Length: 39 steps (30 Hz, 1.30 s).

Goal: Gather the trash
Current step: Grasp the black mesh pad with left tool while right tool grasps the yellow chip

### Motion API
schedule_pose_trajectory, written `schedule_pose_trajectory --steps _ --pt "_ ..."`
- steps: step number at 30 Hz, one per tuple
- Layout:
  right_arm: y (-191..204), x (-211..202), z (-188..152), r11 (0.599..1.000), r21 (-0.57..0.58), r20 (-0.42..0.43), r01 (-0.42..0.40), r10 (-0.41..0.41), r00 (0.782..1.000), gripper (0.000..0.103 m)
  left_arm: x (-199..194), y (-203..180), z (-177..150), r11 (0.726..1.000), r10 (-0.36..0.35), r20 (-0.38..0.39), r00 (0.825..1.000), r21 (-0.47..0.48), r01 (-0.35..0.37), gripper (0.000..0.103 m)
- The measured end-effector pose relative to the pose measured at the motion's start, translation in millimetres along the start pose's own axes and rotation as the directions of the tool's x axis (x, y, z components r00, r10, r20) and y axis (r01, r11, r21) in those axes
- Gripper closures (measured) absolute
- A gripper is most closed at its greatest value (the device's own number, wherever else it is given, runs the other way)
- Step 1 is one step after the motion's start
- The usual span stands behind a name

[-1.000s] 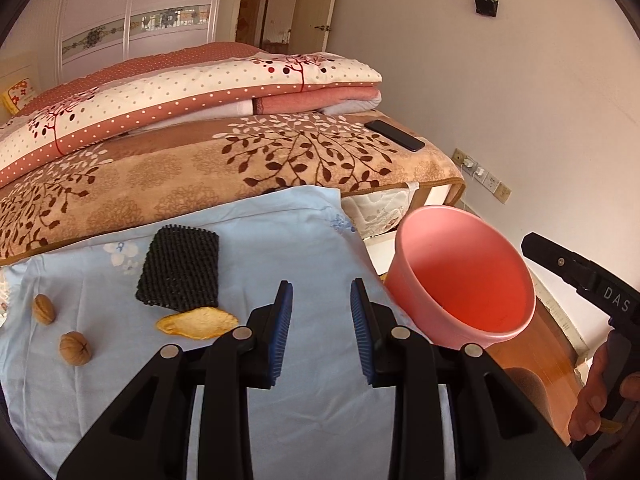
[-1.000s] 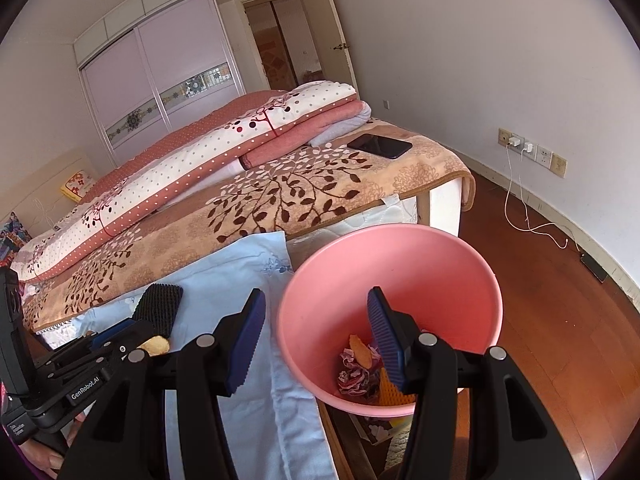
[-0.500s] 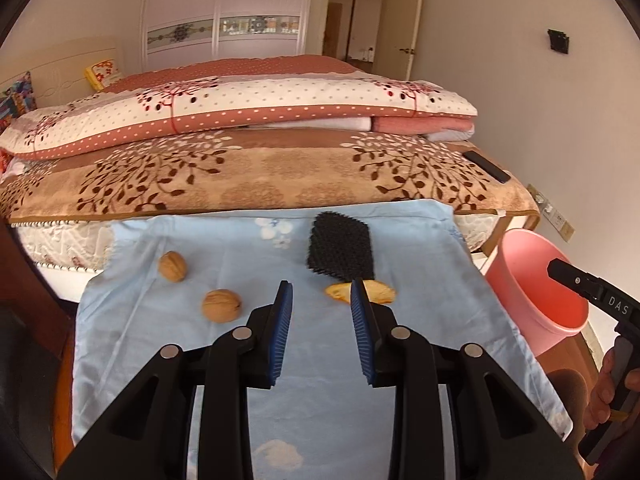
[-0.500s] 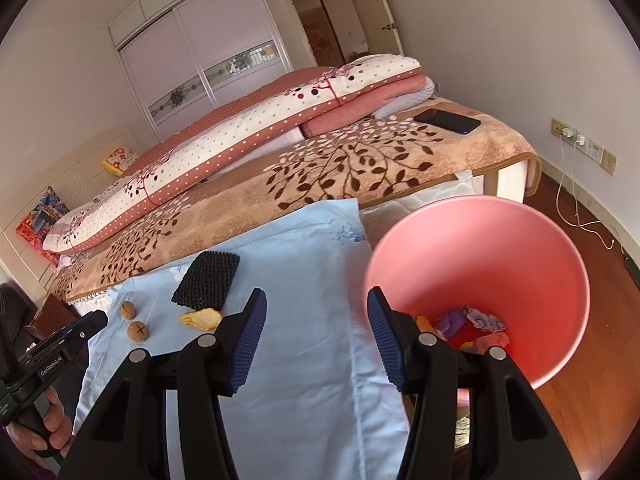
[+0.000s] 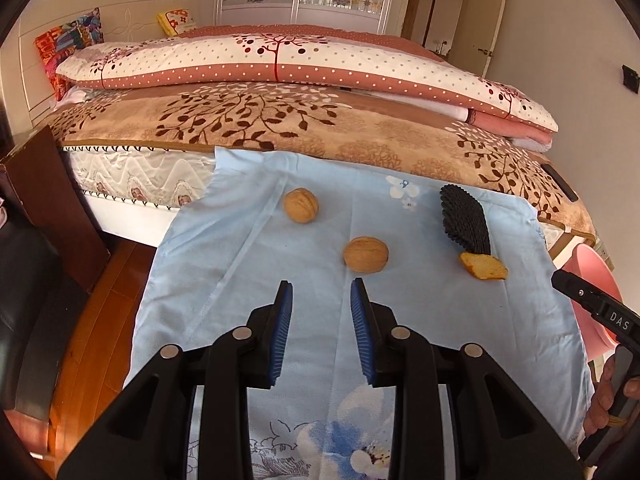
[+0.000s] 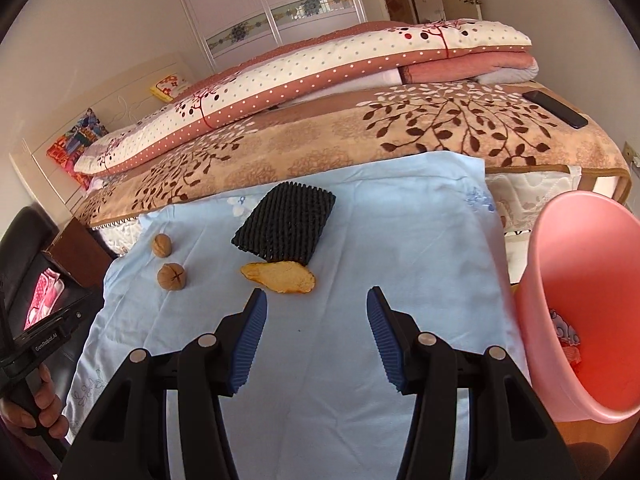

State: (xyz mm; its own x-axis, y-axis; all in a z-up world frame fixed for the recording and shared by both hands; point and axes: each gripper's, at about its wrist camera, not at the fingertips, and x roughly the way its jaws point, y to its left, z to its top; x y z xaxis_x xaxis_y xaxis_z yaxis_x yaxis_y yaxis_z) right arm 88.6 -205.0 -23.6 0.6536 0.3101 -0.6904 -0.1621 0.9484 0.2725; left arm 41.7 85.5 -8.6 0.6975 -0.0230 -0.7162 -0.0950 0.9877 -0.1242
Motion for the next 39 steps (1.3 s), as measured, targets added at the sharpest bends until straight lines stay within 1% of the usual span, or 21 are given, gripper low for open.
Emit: schedule_pose_trajectory --steps 6,9,17,18,19,21,23,24,26,28,30,31,32,33,34,36,39 --pt "4 26 8 1.000 -0.008 -0.033 0.011 -0.011 0.999 0.051 16 -18 12 0.997 -0.073 -0.013 0.997 0.017 0.073 0.073" --pt "3 41 13 1.000 -0.005 -0.057 0.006 -0.006 0.998 0.051 21 -30 19 0.994 -0.102 -0.004 0.995 0.032 0.102 0.073" --pt "7 80 17 1.000 -0.023 -0.119 -0.013 0.010 0.993 0.052 44 -48 27 0.990 -0.121 -0.032 0.992 0.070 0.123 0.073" --pt "9 83 17 0.999 -0.029 -0.124 -0.014 0.010 0.992 0.058 48 -49 29 0.989 -0.127 -0.037 0.991 0.070 0.130 0.073" --pt "10 87 16 0.999 -0.037 -0.136 -0.015 0.010 0.991 0.062 51 -51 31 0.988 -0.135 -0.042 0.990 0.069 0.137 0.073" --pt "11 93 15 0.999 -0.044 -0.148 -0.008 0.002 0.989 0.077 59 -56 35 0.986 -0.150 -0.053 0.987 0.070 0.153 0.073" --pt "11 93 14 0.999 -0.049 -0.149 -0.013 0.005 0.989 0.081 66 -63 40 0.982 -0.166 -0.061 0.984 0.079 0.171 0.073" --pt "10 92 14 0.999 -0.045 -0.149 -0.018 0.011 0.989 0.092 70 -67 43 0.980 -0.175 -0.067 0.982 0.086 0.181 0.073" --pt "6 87 13 0.999 -0.024 -0.147 -0.038 0.034 0.989 0.098 78 -75 47 0.973 -0.205 -0.084 0.975 0.090 0.213 0.073" --pt "1 79 12 0.999 -0.010 -0.130 -0.040 0.038 0.991 0.099 85 -83 51 0.965 -0.238 -0.101 0.966 0.088 0.247 0.073" --pt "-4 69 12 0.999 0.000 -0.116 -0.040 0.039 0.993 0.099 92 -92 53 0.961 -0.247 -0.110 0.963 0.099 0.258 0.072" --pt "-7 64 12 0.999 0.007 -0.109 -0.040 0.041 0.993 0.099 97 -96 54 0.959 -0.251 -0.120 0.961 0.101 0.263 0.065" --pt "-10 59 12 0.999 0.016 -0.101 -0.040 0.042 0.994 0.099 101 -100 55 0.958 -0.257 -0.130 0.958 0.099 0.270 0.062" --pt "-13 53 12 0.999 0.026 -0.094 -0.040 0.042 0.995 0.099 105 -104 55 0.956 -0.263 -0.139 0.955 0.097 0.278 0.062" --pt "-17 47 12 0.999 0.036 -0.086 -0.039 0.042 0.995 0.099 109 -107 55 0.955 -0.264 -0.147 0.953 0.100 0.280 0.061" --pt "-23 36 12 0.998 0.053 -0.067 -0.035 0.039 0.997 0.099 118 -114 55 0.958 -0.242 -0.156 0.958 0.115 0.261 0.061" --pt "-32 16 12 0.998 0.065 -0.034 -0.017 0.019 0.999 0.099 131 -122 52 0.962 -0.226 -0.182 0.957 0.113 0.249 0.061"
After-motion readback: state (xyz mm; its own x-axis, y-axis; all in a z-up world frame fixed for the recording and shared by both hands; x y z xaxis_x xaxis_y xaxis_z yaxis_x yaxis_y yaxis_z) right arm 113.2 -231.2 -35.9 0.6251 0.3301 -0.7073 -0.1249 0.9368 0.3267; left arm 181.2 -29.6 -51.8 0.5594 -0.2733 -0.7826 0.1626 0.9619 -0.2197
